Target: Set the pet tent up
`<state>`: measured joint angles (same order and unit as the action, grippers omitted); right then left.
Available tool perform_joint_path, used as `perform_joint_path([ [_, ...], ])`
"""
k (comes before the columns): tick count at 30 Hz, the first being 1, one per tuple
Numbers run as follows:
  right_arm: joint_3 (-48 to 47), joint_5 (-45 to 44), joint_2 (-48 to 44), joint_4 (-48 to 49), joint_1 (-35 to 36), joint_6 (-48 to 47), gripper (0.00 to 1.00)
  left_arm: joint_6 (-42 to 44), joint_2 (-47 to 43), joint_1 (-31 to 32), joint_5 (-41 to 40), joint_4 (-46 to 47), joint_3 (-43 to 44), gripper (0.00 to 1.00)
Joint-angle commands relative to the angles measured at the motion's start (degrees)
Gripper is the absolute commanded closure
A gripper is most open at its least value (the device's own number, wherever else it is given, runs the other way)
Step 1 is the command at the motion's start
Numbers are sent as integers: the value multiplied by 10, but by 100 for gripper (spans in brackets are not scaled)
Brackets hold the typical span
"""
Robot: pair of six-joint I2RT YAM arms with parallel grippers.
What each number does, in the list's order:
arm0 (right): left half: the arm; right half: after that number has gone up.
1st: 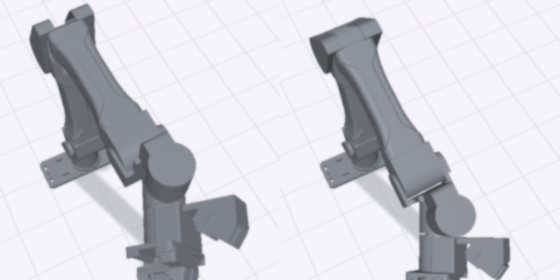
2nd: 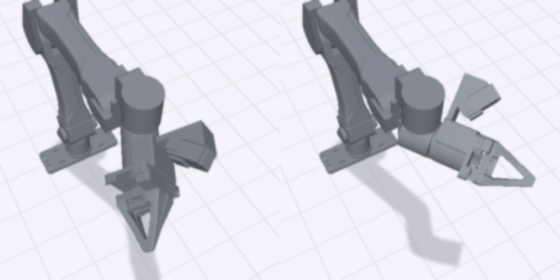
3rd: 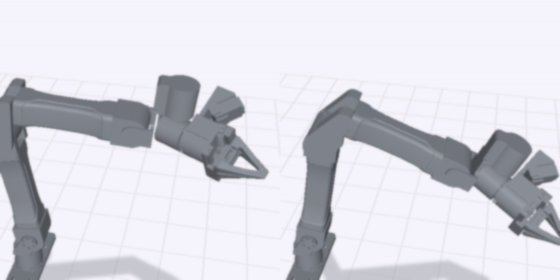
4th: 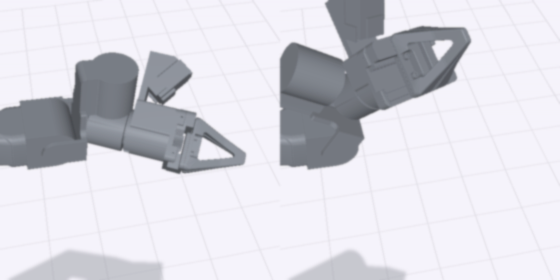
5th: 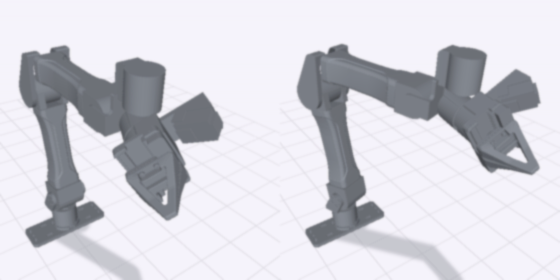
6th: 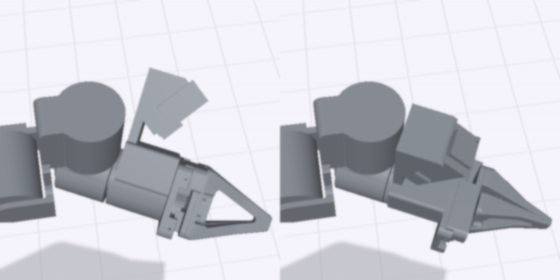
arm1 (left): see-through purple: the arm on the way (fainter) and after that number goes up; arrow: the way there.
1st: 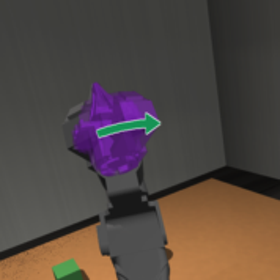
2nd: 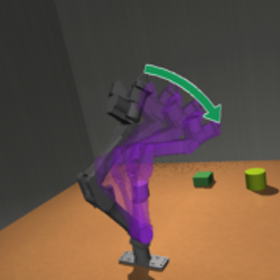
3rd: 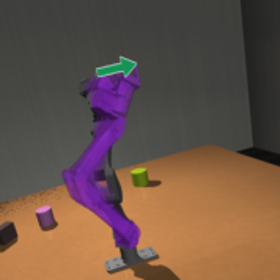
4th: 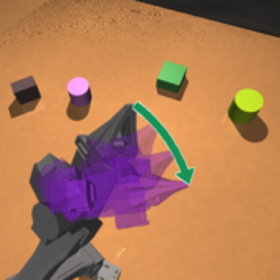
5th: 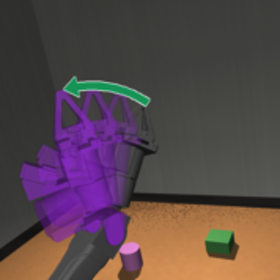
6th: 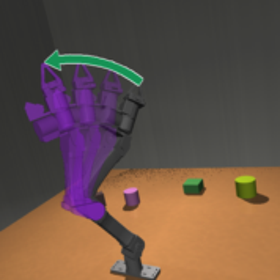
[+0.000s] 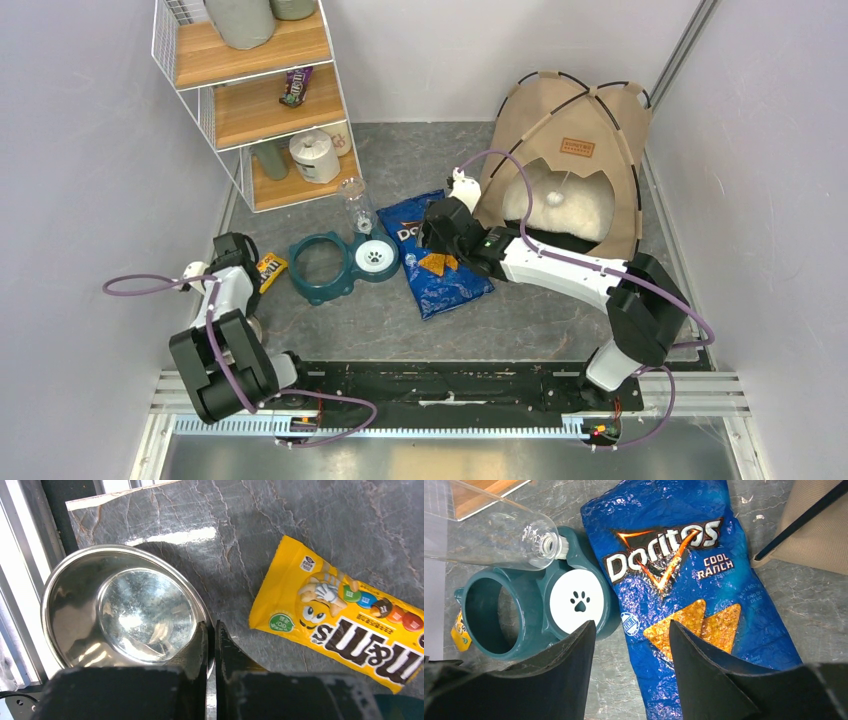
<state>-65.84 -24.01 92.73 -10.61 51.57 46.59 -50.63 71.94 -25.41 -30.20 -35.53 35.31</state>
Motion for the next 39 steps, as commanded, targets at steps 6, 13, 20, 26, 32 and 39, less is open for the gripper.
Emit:
perform_joint_path([
  [6, 11, -13, -32, 21, -2, 9, 37, 19, -113, 17, -19, -16, 41, 98],
  [13, 17, -28, -45, 19, -4, 7, 37, 81, -169, 98, -29, -54, 105, 98],
  [20, 25, -43, -61, 18, -8, 6, 36, 144, -160, 269, 11, -34, 126, 98],
  [26, 31, -47, -66, 18, -10, 7, 36, 181, -162, 383, 2, -9, 123, 98],
  [32, 27, -47, -60, 18, -12, 8, 36, 197, -122, 425, 2, 14, 141, 98],
  [39, 28, -50, -57, 18, -14, 9, 36, 203, -68, 480, -29, 33, 173, 98],
])
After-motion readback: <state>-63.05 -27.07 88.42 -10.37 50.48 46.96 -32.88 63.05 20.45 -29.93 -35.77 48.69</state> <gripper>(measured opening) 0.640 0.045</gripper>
